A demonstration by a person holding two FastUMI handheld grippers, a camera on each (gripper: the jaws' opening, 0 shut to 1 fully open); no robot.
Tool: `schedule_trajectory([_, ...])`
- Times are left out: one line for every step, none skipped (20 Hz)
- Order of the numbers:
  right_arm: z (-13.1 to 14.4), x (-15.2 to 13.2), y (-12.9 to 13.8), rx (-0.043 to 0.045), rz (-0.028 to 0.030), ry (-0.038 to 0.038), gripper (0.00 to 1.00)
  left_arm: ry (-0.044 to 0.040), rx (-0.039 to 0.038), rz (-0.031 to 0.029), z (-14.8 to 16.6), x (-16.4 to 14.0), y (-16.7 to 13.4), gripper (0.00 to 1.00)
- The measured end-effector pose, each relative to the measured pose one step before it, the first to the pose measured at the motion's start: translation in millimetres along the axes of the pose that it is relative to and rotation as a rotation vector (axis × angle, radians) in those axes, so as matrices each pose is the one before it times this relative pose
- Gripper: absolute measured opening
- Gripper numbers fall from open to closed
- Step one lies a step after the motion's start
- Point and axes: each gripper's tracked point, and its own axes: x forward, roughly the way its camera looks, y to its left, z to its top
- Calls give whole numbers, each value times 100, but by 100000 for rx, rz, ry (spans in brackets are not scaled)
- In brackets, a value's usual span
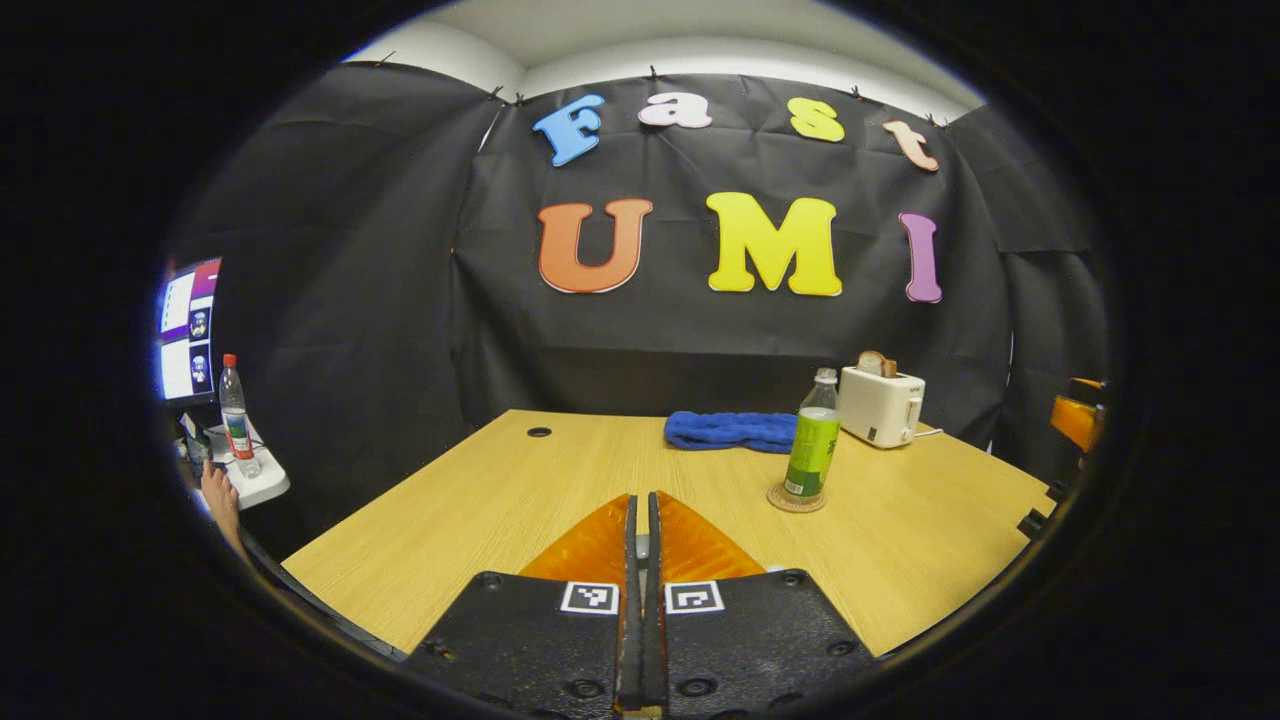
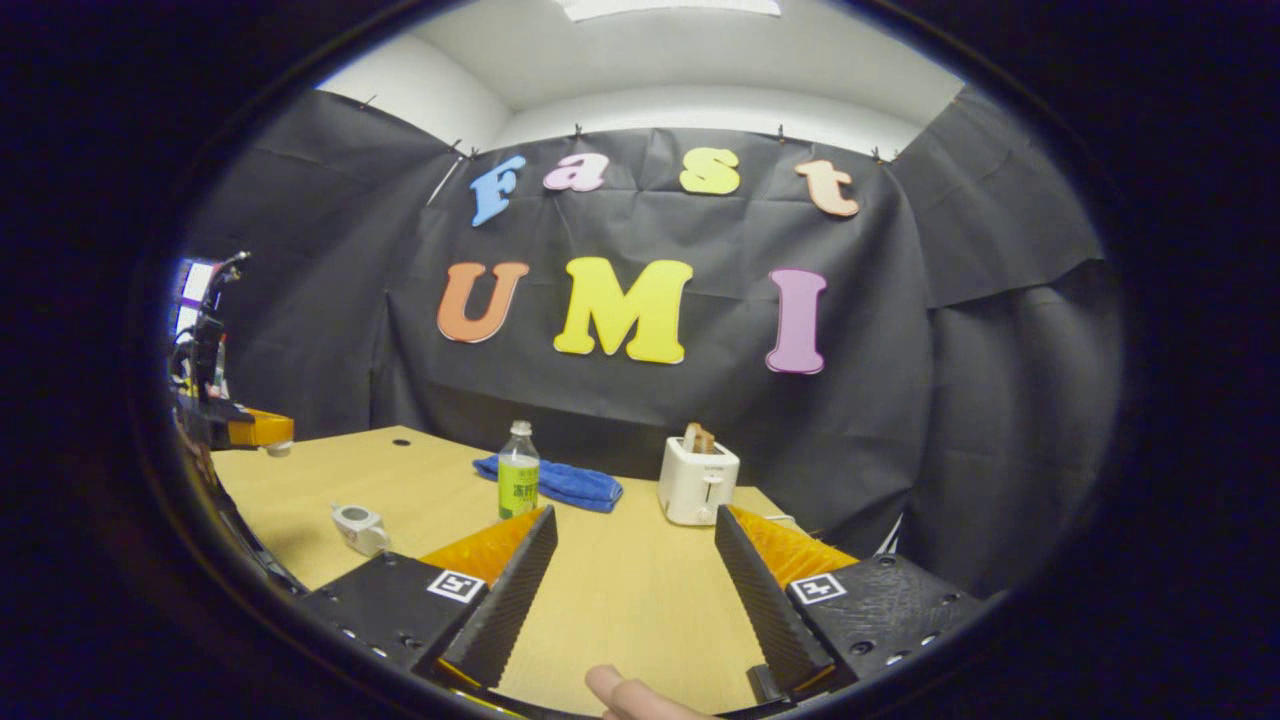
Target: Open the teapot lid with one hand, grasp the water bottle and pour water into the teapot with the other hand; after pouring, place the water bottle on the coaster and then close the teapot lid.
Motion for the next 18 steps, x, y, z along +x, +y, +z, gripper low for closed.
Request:
schedule_trajectory([-157, -525, -826, 1251, 59, -478, 95, -138, 494, 1315, -343, 400, -46, 4])
schedule_trajectory([-399, -223, -896, 1521, -176, 114, 94, -1610, 2162, 2026, -12, 524, 113, 3])
schedule_trajectory([-231, -202, -610, 949, 338, 84, 95, -2740, 3222, 2037, 165, 551, -173, 3])
schedule_trajectory([-322, -24, -374, 214, 336, 56, 95, -2191, 2250, 312, -89, 720, -732, 3])
schedule_trajectory([-433, -32, -389, -443, 445, 257, 94, -1220, 59, -1719, -321, 539, -1293, 3])
schedule_trajectory([-447, 110, -251, -264, -1, 605, 95, -1471, -366, -2891, -157, 385, -1503, 3])
schedule_trajectory([-514, 106, -410, -184, -608, 920, 95, -2119, -707, -3398, 69, 436, -1511, 3])
schedule_trajectory([-380, 128, -293, -324, -349, 630, 95, -854, -903, -2709, -207, 313, -1150, 3])
schedule_trajectory([-119, 174, -234, -388, -560, 599, 95, -375, -1939, -2904, -230, 405, -1010, 3])
schedule_trajectory([-346, -28, -202, 329, -413, 887, 95, 220, -2314, -2213, -551, 334, -673, 3])
schedule_trajectory([-58, -29, -55, 589, 157, -47, 95, 300, -1880, -563, -452, 421, -269, 3])
schedule_trajectory([185, -21, -48, 782, 491, -224, 95, 1489, -980, 765, -744, 398, 293, 3])
schedule_trajectory([75, 65, -80, 623, 272, 155, 95, 1450, -438, 1503, -660, 309, 439, 3])
schedule_trajectory([-230, 60, -164, 753, 95, 225, 95, 1154, -397, 1222, -563, 279, 292, 3])
schedule_trajectory([-100, 86, -188, 490, -19, 325, 95, 2151, -807, -673, -771, 275, -88, 3])
schedule_trajectory([-17, 179, -201, 736, -316, 145, 95, 1270, -505, -216, -534, 15, -80, 3])
schedule_trajectory([14, 63, 63, 545, 318, 303, 95, 595, 392, 1099, -371, 127, 301, 3])
schedule_trajectory([-124, 35, 138, 130, 492, 341, 92, 26, 1946, 1783, -387, 22, 403, 3])
